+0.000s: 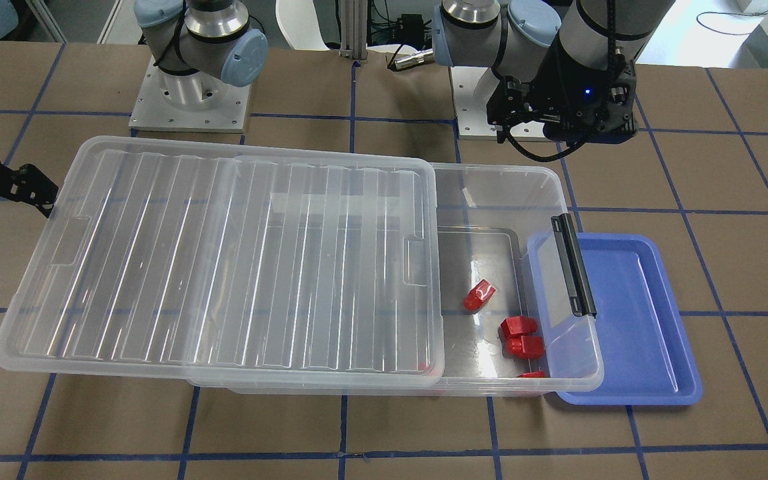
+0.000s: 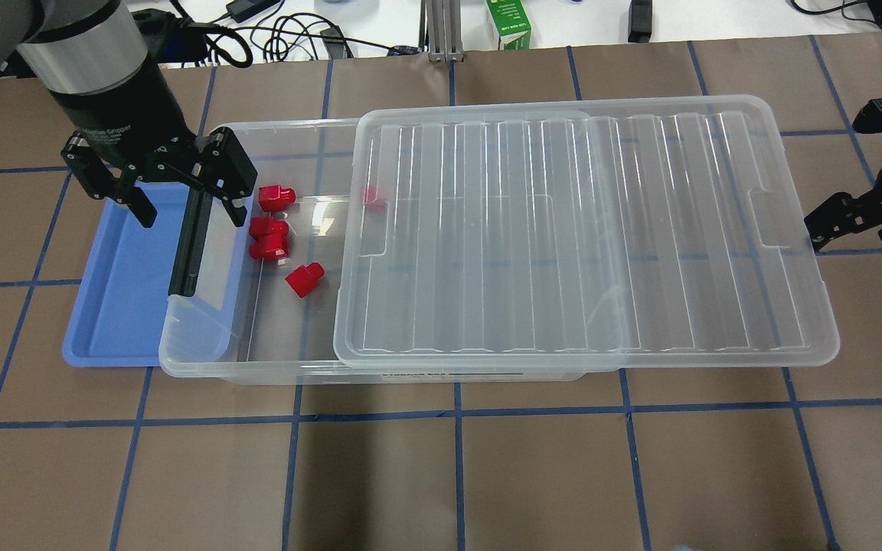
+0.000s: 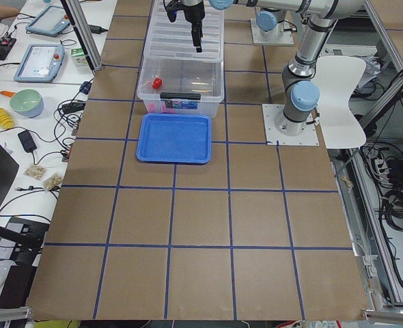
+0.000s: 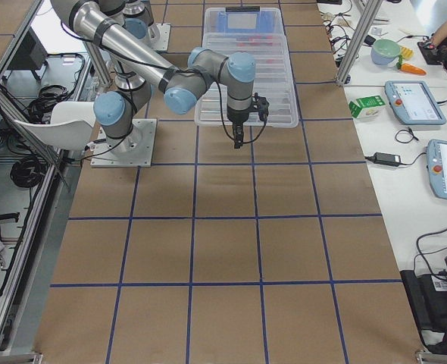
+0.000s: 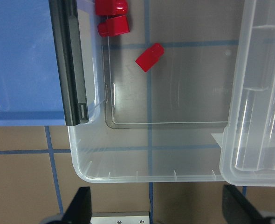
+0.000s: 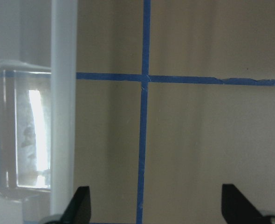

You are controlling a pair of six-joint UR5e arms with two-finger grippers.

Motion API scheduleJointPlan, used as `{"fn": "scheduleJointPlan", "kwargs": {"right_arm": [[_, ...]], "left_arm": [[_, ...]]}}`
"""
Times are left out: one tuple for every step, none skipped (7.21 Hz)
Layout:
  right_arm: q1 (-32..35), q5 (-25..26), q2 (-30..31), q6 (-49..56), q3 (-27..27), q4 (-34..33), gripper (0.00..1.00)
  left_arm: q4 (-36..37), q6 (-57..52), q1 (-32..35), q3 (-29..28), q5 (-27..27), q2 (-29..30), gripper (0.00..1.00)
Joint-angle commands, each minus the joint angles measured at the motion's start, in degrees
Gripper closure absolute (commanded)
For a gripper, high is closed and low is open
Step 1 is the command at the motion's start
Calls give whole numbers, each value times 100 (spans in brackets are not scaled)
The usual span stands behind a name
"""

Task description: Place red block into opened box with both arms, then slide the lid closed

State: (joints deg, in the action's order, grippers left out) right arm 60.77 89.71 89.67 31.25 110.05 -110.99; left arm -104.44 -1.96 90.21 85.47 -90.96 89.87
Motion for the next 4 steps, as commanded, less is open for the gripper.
{"fn": "scheduleJointPlan", "kwargs": {"right_arm": [[214,-147,25,-277,8,33,0],[477,-138,16,-582,8,25,1],[740,-147,25,-968,8,-28,1],[1030,-78,-1,-1320,17,-46,1]], "left_arm": [[-6,-268,5,93,-18,-127,0],[2,-261,-4,154,-1,-171,0],[237,-252,14,337,-9,-293,0],[414,-270,-4,565,-9,-416,0]]}}
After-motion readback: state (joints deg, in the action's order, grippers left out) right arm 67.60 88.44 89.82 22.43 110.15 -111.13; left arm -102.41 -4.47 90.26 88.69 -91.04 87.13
